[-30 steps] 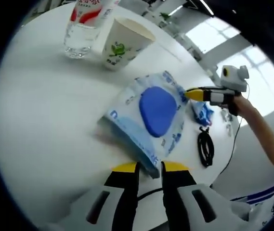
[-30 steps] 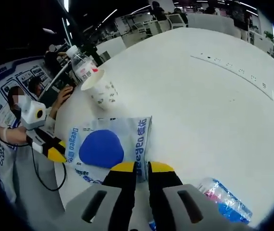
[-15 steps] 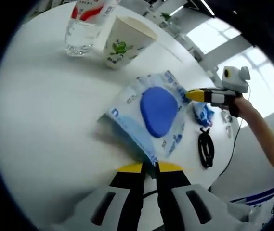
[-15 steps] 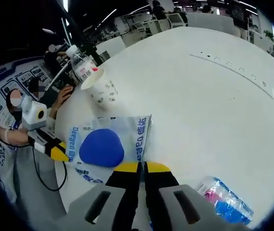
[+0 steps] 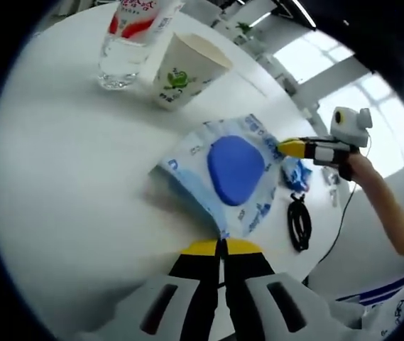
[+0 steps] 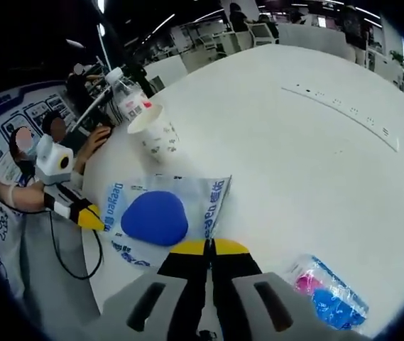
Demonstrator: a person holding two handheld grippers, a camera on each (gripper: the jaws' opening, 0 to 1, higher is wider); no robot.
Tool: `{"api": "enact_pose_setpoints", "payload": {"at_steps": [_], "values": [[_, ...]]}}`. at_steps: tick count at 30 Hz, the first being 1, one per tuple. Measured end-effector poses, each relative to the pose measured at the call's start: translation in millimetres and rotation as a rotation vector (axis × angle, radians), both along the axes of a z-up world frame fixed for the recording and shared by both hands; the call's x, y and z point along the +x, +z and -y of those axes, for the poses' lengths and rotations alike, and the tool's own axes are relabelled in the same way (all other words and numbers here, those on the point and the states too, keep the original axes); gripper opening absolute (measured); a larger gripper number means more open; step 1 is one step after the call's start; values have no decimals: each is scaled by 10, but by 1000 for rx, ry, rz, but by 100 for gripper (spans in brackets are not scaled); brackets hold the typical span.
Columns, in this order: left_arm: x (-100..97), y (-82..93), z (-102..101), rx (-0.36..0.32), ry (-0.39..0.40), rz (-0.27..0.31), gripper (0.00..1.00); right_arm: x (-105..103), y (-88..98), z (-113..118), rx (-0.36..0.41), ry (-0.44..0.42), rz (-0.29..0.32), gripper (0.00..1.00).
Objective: Arrange the tabletop items into an orderly group along one side of the table until the central work area is clear of visible clutter.
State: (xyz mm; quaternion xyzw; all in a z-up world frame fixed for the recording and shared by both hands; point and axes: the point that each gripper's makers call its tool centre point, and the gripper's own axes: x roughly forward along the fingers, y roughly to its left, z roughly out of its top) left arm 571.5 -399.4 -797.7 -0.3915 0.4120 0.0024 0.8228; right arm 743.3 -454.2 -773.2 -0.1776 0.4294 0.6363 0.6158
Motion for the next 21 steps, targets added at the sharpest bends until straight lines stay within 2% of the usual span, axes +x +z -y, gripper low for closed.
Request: {"api": "enact_pose_setpoints", "payload": {"at_steps": [13,21], "values": [[51,56,-16,1,-5,22,0,5,140,117,32,-36,15,0],[147,167,-102,23,-17,45,0,20,352,198,77,-79,17,0]]}}
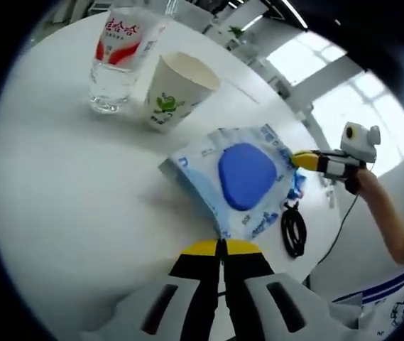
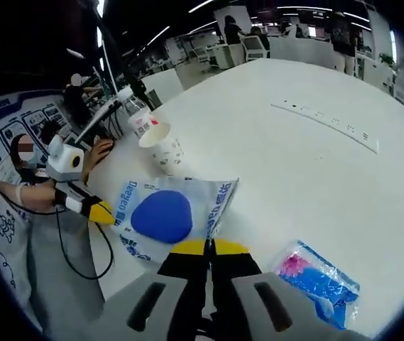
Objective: Arrange the tabletop items into an orderly group along one side of the table until the central work area is clear of visible clutter.
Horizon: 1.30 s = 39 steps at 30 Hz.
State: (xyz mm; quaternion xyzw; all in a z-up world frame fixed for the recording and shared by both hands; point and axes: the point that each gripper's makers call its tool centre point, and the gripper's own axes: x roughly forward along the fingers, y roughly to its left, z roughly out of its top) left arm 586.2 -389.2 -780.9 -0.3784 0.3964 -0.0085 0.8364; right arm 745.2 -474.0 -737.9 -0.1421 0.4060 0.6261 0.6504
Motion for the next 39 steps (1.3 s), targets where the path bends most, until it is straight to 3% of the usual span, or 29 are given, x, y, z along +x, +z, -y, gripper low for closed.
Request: {"api": "enact_pose_setpoints", "payload": {"at_steps": [18,30,39], "values": [[263,98,-34,37,-48,45,0,63,229,263,86,-140,10,0],[513,143,-73,63,-76,77,0,161,269,385,104,-201,29,0],[698,153,-226,105,-83,99,0,187,258,378,112,-217,19,0]]}}
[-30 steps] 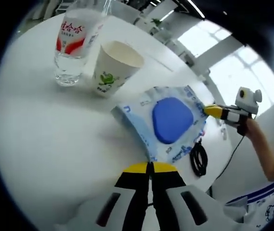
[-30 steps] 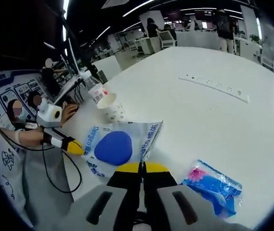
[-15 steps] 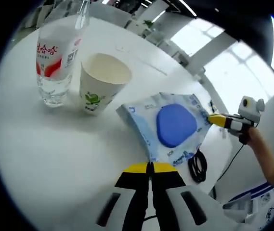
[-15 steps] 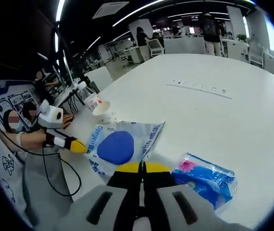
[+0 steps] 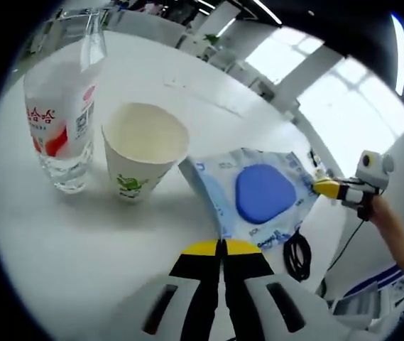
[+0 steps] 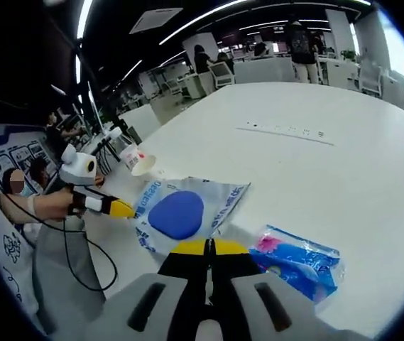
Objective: Arrange the tabletop items into an orderly group along one side of the table until the central work area is clear of visible clutter.
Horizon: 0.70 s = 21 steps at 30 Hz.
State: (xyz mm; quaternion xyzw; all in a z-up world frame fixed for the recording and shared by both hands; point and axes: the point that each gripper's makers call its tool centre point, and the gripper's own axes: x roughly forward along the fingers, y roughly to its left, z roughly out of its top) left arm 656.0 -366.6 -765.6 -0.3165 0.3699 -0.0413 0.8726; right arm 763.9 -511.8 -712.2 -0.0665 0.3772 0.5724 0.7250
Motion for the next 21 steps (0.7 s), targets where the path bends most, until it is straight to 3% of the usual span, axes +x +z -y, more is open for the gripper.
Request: {"api": "enact_pose_setpoints", "payload": {"at_steps": [16,21], "values": [[179,105,-168,23,27,41,0,-6,-29,-8,13,-28,-7,0],[190,58,-246,28,51,47,0,13,-59,-52,44,-96,-16,0]]}}
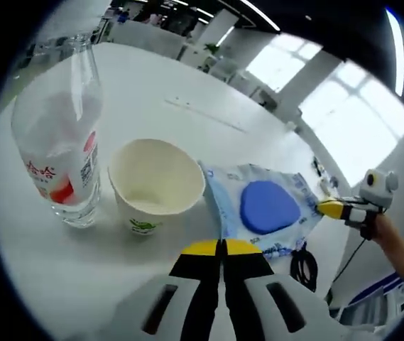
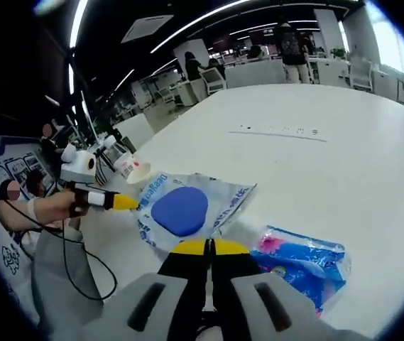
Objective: Arrange the tabletop items into an orderly group along one side of the table until the central work area is clear of visible clutter.
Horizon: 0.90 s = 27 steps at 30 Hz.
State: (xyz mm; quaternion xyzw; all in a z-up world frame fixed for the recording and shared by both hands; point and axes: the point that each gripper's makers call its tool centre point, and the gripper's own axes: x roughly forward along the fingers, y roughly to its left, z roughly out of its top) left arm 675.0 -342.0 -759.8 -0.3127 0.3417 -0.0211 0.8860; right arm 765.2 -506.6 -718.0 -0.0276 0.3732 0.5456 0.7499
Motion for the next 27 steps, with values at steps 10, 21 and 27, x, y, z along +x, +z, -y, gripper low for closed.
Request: {"api": "enact_pose_setpoints", "payload": {"at_steps": [10,21,27], "values": [[-13,-97,-50,6,38,3,0,-33,-158,-15,-9,-47,-25,0],[10,-167,-68,14,36,-6,0,-40,-285,-32,-76,-54,8,0],[4,-211,-67,19,37,-12,0,-47,-343,-37,-101,-54,22,0]]}}
